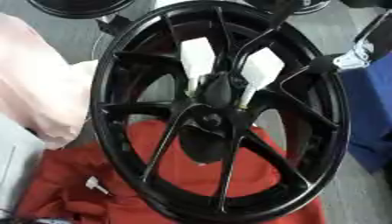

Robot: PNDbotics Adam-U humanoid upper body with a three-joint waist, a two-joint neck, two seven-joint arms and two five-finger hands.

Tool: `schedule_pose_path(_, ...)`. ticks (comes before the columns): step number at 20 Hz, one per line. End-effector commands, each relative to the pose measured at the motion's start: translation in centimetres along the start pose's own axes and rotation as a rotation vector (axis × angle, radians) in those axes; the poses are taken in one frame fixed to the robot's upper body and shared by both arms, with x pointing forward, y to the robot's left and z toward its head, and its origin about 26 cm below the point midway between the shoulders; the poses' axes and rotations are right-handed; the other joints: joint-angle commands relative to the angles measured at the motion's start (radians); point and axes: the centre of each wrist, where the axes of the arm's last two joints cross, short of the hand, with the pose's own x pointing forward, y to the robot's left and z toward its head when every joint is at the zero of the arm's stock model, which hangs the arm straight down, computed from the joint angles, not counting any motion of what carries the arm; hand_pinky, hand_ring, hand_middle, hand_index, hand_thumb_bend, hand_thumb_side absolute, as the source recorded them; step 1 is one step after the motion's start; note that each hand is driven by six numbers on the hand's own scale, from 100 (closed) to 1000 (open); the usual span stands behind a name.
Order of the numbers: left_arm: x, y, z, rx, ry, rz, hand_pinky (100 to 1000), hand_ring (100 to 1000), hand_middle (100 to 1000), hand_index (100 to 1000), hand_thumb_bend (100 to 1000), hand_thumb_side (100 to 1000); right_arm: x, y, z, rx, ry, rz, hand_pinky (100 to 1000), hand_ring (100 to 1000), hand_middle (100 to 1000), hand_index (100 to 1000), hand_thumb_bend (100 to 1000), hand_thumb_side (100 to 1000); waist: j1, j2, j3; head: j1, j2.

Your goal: Pull the pin out of the wheel hub.

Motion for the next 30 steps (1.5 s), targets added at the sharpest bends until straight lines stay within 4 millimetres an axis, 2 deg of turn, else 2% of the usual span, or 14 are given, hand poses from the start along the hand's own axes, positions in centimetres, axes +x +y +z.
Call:
schedule_pose_path(1, 0.7, 0.1, -0.4, -0.005, -0.023, 0.0, 658, 505, 434, 712, 325, 577, -0.1, -1.3, 1.0, 0.292, -0.201, 0.251, 896, 827, 750, 870, 384, 573, 0.004, -0.023, 0.001, 0.0, -0.014)
schedule_pose_path(6, 0.6, 0.2, -0.3, -0.001, -0.021, -0.001, 658, 505, 433, 712, 325, 578, -0.7, -1.1, 0.5, 0.314, -0.185, 0.278, 889, 828, 749, 857, 398, 616, 0.004, -0.025, -0.001, 0.007, -0.009)
schedule_pose_path(10, 0.4, 0.4, -0.3, 0.005, -0.018, -0.006, 659, 504, 433, 712, 324, 579, -0.7, -1.5, 0.0, 0.329, -0.159, 0.315, 886, 840, 761, 856, 399, 663, 0.005, -0.028, -0.011, 0.034, 0.001)
schedule_pose_path(18, 0.2, 0.7, -0.2, 0.016, -0.009, -0.017, 659, 503, 432, 711, 320, 581, -0.3, -1.7, -0.8, 0.335, -0.129, 0.342, 882, 845, 769, 862, 389, 663, 0.009, -0.024, -0.024, 0.057, 0.017)
schedule_pose_path(30, 0.0, 1.4, -0.2, 0.041, -0.004, -0.039, 660, 502, 432, 712, 317, 582, -0.3, -1.0, -1.9, 0.362, -0.096, 0.357, 887, 858, 782, 872, 398, 636, 0.012, -0.019, -0.032, 0.069, 0.015)
